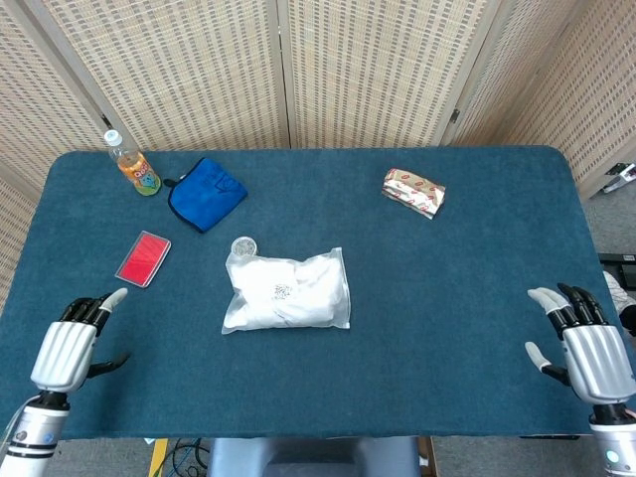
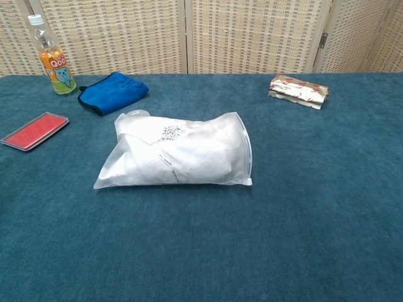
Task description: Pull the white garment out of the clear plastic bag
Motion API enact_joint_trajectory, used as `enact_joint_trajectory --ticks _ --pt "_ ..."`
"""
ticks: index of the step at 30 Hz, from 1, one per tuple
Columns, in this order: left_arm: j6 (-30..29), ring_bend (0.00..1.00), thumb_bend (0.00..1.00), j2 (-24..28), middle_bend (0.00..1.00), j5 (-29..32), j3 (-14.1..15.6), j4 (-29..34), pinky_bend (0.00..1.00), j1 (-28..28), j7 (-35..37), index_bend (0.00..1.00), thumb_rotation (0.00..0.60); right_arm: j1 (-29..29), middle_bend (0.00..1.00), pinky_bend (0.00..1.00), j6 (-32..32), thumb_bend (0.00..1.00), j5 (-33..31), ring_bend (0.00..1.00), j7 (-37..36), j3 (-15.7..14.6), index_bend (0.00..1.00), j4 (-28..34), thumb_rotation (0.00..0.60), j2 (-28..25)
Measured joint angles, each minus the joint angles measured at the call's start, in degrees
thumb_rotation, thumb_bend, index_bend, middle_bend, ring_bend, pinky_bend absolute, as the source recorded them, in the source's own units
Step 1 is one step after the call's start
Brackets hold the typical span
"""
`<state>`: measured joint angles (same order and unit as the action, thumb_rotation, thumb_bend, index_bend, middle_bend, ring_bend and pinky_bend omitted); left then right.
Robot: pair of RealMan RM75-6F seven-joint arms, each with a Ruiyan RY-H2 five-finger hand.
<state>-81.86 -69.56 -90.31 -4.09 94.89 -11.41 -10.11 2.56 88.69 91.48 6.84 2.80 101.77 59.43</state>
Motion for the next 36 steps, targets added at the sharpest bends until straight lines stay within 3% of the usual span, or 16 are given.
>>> enact_joint_trajectory --ticks 11,17,21,36 --pt "10.88 0.24 0.15 -2.77 0.19 -0.19 -3.25 -1.52 0.18 -10.02 4.18 0.06 0.6 -0.13 0.23 0.15 0.4 0.26 -0.72 0.11 1.35 0.51 0.2 1.21 0.6 -0.82" --pt "18.55 0.15 0.14 -3.23 0.09 1.73 -4.23 -0.59 0.14 -15.28 4.48 0.0 0.6 -0.13 0.23 0.15 0.22 0.26 -1.32 0.11 1.67 0.68 0.2 1.39 0.6 -0.83" --pt "23.49 0.09 0.13 -3.54 0.04 3.94 -4.69 0.73 0.11 -18.8 2.31 0.0 0.6 -0.05 0.23 0.14 0.04 0.26 -1.59 0.11 1.7 0.77 0.2 1.33 0.6 -0.8" --pt "33.24 0.09 0.12 -10.13 0.02 18.11 -6.6 -0.34 0.11 -28.31 -10.6 0.0 0.6 -0.34 0.23 0.14 -0.02 0.26 -2.63 0.11 1.57 0.84 0.2 1.12 0.6 -0.86"
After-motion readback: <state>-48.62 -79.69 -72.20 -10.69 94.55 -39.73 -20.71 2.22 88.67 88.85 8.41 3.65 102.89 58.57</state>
